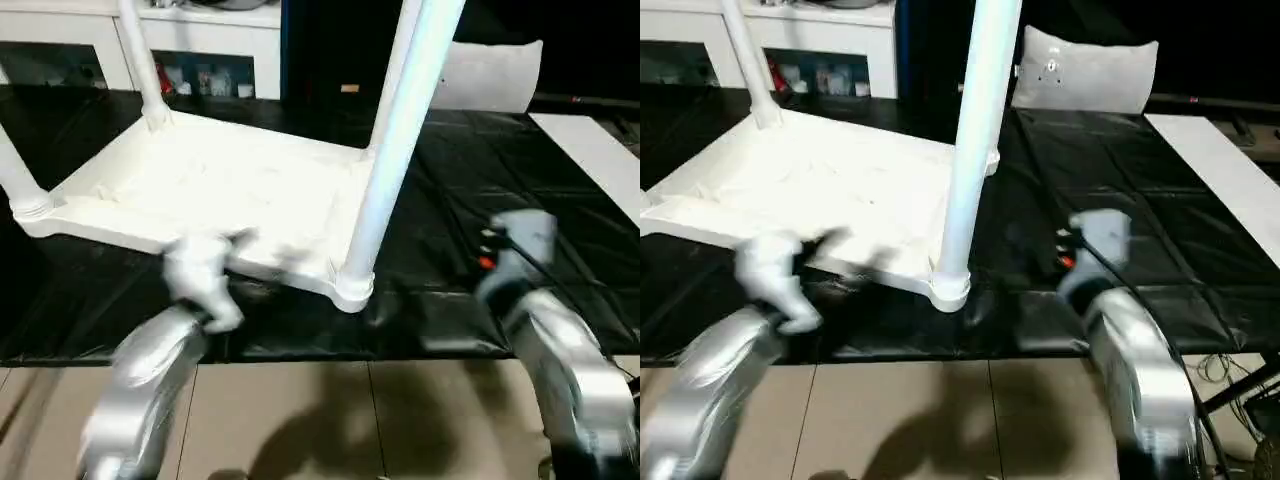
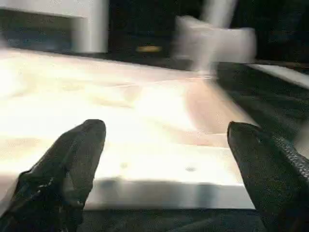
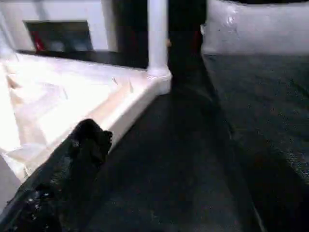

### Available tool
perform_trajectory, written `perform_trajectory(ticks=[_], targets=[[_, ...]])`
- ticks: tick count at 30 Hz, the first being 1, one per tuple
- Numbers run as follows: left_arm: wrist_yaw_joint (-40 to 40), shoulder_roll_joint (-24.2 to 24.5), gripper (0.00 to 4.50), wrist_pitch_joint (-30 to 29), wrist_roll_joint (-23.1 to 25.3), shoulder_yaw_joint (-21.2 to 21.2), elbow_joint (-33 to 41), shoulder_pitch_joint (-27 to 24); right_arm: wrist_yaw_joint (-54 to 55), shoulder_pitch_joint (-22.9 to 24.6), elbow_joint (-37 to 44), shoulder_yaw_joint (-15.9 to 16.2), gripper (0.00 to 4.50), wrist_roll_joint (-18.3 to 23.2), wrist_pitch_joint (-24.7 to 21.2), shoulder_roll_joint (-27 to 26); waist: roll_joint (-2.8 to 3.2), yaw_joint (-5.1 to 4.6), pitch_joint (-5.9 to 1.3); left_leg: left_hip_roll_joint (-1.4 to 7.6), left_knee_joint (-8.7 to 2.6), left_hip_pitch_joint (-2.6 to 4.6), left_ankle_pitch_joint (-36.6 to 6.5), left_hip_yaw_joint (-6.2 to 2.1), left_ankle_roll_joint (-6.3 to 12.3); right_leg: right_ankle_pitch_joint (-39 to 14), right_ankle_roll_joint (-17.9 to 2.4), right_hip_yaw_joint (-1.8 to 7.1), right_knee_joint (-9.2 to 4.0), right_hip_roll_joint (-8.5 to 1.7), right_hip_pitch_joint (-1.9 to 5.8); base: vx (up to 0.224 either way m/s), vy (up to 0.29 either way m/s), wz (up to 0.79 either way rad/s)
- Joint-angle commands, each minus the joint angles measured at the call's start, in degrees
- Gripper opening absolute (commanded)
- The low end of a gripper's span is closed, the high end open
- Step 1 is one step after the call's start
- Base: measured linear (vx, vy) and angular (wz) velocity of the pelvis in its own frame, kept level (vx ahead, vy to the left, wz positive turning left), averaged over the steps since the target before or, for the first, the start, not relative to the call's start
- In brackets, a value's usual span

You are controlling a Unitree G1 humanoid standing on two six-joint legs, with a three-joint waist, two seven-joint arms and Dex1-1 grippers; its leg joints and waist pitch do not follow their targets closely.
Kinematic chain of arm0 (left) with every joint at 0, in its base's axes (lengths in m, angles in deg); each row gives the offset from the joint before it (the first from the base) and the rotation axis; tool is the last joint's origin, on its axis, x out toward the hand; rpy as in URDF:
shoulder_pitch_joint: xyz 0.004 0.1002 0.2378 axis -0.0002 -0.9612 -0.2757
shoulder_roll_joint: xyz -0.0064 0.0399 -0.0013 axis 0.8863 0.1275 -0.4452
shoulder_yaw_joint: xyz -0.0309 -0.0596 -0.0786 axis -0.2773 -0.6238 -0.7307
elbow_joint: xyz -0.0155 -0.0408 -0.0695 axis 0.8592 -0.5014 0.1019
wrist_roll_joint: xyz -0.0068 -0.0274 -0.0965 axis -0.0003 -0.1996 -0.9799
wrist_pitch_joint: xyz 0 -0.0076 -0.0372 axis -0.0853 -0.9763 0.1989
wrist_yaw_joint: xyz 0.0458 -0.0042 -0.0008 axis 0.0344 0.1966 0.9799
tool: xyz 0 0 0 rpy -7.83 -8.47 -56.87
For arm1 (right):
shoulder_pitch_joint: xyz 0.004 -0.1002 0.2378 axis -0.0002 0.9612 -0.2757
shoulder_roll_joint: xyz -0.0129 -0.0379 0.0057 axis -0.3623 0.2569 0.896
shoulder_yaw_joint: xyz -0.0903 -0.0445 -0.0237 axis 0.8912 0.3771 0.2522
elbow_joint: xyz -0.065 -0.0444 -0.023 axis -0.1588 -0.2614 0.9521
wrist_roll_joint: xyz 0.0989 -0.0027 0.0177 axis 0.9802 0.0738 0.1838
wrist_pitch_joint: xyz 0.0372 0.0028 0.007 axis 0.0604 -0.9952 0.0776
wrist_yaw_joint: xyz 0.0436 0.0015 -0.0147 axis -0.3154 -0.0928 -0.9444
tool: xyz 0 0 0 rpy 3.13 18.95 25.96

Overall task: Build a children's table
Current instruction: Rotate table base

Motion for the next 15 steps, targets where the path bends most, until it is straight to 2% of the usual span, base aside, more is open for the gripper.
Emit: perform_trajectory(ticks=[1,3,5,6,7,9,10,11,12,14,15], targets=[[4.81,-1.48,4.43,-2.47,1.44,-1.36,3.37,-1.06,0.90,1.23,4.59,1.06,4.50,1.10,-4.98,0.34,0.76,-0.45,-2.82,1.39,-4.86,0.01,-18.97,-0.77,-0.35,-29.79,2.12,2.50,-6.72,-3.16,2.13,0.000,0.000,0.00],[5.82,-1.49,4.43,-4.00,2.59,-1.16,5.61,-1.81,0.68,2.19,6.23,3.47,4.50,-0.31,-4.81,0.53,1.15,-0.38,-2.98,1.43,-4.92,0.20,-19.21,-0.98,-0.29,-29.86,2.48,2.47,-6.96,-3.41,2.08,0.000,0.000,0.00],[6.30,-1.08,4.43,-4.56,3.42,-0.64,6.67,-2.22,1.01,2.58,6.88,4.36,4.50,-0.97,-4.58,0.38,1.05,-0.60,-2.99,1.58,-5.13,-0.06,-18.82,-1.21,-0.13,-27.79,2.01,2.49,-6.84,-3.43,2.32,0.000,0.000,0.00],[6.75,-0.22,4.43,-5.74,5.34,0.77,9.79,-4.02,2.80,3.47,8.09,4.82,4.50,-1.78,-3.37,-1.17,0.85,-0.67,-3.03,1.67,-5.19,-0.29,-18.00,-1.26,-0.13,-26.32,1.81,2.69,-6.53,-3.46,2.38,0.000,0.000,0.00],[7.10,-0.22,4.43,-6.58,5.57,1.00,10.86,-4.59,3.16,3.57,8.51,4.94,4.50,-1.97,-3.68,-1.27,1.03,-0.64,-3.05,1.72,-5.17,-0.23,-17.85,-1.21,-0.17,-25.66,1.39,2.83,-6.43,-3.49,2.27,0.000,0.000,0.00],[8.09,-0.41,4.43,-8.22,6.12,1.12,12.71,-5.30,3.38,3.36,8.88,5.66,4.50,-3.23,-4.05,-0.48,1.01,-0.75,-2.97,1.75,-5.25,-0.30,-18.31,-1.27,-0.39,-25.53,1.09,2.81,-6.27,-3.43,2.46,0.000,0.000,0.00],[9.08,-0.65,4.43,-9.04,6.44,1.07,13.63,-5.13,3.50,2.91,8.49,6.79,4.50,-4.82,-4.67,0.79,0.74,-0.67,-3.00,1.53,-5.07,-0.17,-17.69,-1.08,-0.29,-24.82,1.38,3.00,-6.27,-3.38,2.32,0.000,0.000,0.00],[9.08,-0.65,4.43,-9.04,6.44,1.07,13.63,-5.13,3.50,2.91,8.49,6.79,4.50,-4.82,-4.67,0.79,0.83,-0.65,-2.99,1.51,-5.07,-0.18,-17.40,-1.06,-0.25,-24.56,1.35,3.05,-6.23,-3.38,2.33,0.000,0.000,0.00],[9.24,-0.72,4.43,-9.55,6.05,0.98,13.98,-5.15,3.89,3.08,7.90,7.22,4.50,-5.51,-5.02,1.10,0.57,-0.63,-2.97,1.42,-4.98,-0.24,-16.84,-0.95,-0.08,-24.16,1.56,3.09,-6.34,-3.34,2.31,0.000,0.000,0.00],[9.23,-0.97,4.43,-9.60,5.27,0.64,13.90,-5.37,4.07,3.66,6.88,7.03,4.50,-5.22,-6.28,1.08,0.62,-0.53,-3.03,1.32,-4.98,-0.41,-16.09,-1.02,-0.03,-24.19,1.71,3.06,-6.16,-3.37,2.49,0.000,0.000,0.00],[9.29,-1.02,4.43,-9.64,5.18,0.54,13.69,-5.49,4.01,3.89,6.30,6.72,4.50,-4.56,-6.91,0.91,0.41,-0.55,-3.11,1.35,-4.96,-0.41,-15.87,-1.04,0.03,-24.19,1.84,3.03,-6.20,-3.42,2.52,0.000,0.000,0.00]])
